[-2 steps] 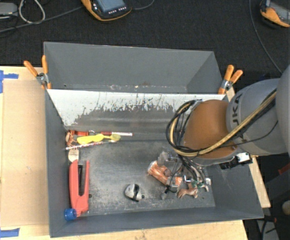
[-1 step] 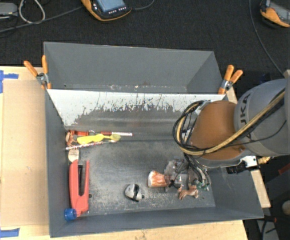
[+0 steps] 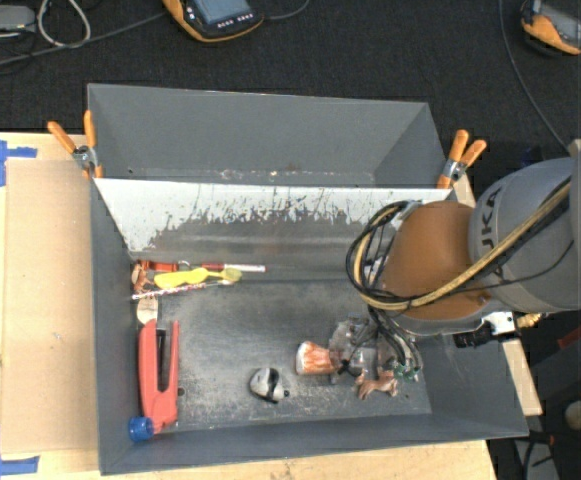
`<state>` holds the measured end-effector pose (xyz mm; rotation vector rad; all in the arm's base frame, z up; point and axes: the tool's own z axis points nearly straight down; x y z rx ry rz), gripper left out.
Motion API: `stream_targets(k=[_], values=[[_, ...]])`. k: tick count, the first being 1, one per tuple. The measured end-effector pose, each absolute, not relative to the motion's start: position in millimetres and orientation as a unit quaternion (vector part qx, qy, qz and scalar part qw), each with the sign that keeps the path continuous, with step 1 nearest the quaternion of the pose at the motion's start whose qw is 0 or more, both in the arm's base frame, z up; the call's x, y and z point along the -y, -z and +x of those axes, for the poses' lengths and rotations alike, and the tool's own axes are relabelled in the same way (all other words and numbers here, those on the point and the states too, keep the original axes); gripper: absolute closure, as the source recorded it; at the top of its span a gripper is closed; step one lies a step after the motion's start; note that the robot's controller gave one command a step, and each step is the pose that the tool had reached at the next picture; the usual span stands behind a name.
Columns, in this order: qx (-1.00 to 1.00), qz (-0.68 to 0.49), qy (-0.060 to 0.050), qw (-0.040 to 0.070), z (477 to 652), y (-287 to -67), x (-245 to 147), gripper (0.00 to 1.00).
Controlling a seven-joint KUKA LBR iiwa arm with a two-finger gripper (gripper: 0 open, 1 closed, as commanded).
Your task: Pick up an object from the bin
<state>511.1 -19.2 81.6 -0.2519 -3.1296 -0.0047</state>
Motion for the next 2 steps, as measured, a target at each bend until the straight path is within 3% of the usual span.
stream_targets(k=[2], values=[[0.988,0.153,0.003,0.002,560.1,-71.7,29.1,1.00]])
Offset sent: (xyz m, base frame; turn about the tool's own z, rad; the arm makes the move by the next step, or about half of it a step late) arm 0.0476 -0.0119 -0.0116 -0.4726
